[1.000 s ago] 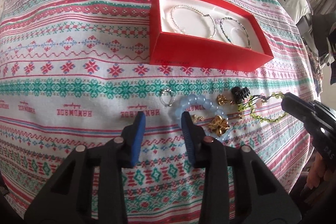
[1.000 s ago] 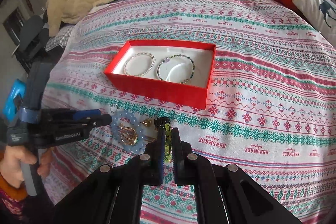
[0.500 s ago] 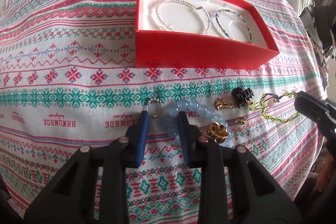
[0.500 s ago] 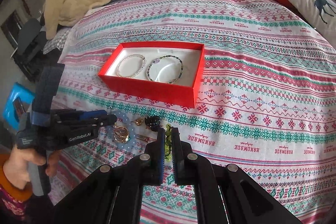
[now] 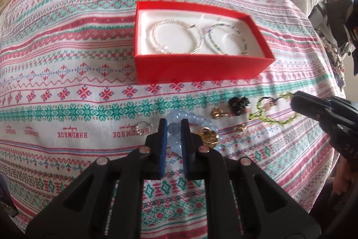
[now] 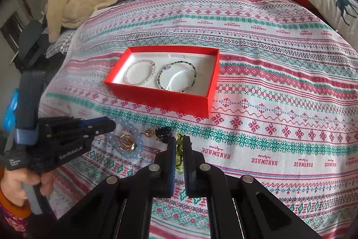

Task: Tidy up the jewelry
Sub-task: 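Carry both bracelets into the red box and open both tools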

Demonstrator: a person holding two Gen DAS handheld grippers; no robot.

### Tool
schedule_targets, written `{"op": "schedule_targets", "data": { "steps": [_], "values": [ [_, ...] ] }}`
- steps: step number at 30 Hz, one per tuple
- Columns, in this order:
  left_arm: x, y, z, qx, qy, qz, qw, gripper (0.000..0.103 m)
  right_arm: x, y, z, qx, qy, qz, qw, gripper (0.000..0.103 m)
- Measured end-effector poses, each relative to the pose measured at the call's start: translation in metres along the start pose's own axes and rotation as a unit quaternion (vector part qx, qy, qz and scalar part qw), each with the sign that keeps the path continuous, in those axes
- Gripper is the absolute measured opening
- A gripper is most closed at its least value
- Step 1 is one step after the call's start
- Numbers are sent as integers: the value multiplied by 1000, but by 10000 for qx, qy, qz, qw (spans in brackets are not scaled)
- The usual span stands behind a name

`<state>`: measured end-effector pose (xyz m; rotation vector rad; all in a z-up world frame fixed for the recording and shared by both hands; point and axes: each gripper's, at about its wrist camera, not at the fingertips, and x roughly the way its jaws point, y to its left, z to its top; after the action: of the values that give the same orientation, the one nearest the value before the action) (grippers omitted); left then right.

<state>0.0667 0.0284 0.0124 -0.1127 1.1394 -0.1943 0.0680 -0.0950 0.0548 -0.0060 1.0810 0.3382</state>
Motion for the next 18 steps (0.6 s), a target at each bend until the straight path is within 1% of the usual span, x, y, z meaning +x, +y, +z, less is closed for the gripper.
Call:
{"op": "schedule_targets", "data": {
  "steps": [7, 12, 18],
  "values": [
    [-28, -2, -3, 191, -261, -295, 9990, 13, -7, 3, 3, -31, -95, 68, 9999, 6],
    [-47, -6, 3, 273, -495, -484, 9972, 13, -13, 2, 7, 11, -201, 113, 9997, 6],
    [-65, -8, 8, 307, -777, -612, 9946, 13, -21, -2, 15, 131, -360, 173, 9991, 6]
  ]
}}
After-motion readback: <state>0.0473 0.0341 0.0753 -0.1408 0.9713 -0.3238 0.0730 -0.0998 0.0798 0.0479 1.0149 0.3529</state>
